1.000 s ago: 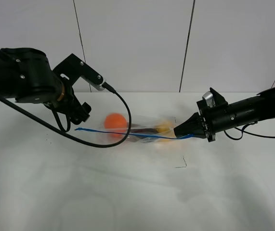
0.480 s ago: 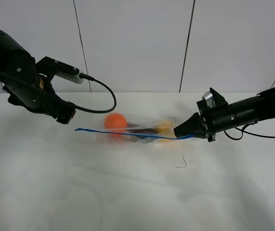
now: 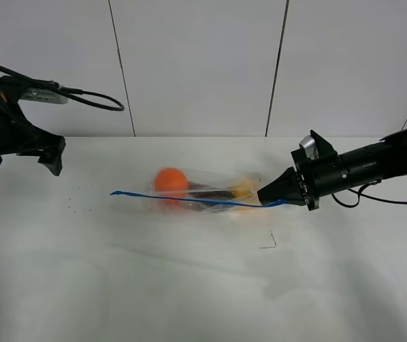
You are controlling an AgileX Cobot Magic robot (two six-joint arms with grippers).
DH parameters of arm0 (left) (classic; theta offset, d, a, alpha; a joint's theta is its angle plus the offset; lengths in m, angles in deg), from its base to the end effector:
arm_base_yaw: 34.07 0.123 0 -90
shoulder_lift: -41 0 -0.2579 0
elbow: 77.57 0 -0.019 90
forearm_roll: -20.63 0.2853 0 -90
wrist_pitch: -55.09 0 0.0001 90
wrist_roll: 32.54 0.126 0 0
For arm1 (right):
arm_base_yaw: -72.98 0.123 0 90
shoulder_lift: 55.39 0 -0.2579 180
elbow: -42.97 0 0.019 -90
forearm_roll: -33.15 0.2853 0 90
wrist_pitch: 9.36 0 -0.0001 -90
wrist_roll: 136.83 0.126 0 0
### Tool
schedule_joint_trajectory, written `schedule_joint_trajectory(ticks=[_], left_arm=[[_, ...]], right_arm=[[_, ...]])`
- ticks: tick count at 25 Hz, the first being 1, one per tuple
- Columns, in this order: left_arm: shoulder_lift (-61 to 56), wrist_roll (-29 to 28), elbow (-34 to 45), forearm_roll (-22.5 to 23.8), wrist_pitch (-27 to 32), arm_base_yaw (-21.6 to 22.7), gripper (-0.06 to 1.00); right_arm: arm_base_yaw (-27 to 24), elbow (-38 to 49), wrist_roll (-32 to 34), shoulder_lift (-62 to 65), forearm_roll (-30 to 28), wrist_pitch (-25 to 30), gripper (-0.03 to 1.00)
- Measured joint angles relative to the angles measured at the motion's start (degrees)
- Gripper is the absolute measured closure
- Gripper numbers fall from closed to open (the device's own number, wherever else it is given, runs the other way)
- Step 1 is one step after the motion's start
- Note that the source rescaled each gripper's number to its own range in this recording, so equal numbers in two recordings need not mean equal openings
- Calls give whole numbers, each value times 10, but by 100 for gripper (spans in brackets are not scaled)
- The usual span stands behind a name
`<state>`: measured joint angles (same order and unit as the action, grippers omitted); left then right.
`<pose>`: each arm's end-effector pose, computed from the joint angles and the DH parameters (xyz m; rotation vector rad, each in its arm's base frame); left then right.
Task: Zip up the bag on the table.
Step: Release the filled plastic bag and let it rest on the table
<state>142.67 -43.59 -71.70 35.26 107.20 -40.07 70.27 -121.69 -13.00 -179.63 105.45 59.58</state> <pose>0.3752 -0.0142 0.1926 0.0454 2.7484 0.2403 0.3515 0.0955 0.0737 -0.1432 2.5749 1.5616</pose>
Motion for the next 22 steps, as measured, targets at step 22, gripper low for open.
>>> schedule_joint_trajectory(ticks=[22], left_arm=[[0, 166, -4, -122, 115, 116, -6]], right_arm=[[0, 0, -13, 0, -22, 0, 97]])
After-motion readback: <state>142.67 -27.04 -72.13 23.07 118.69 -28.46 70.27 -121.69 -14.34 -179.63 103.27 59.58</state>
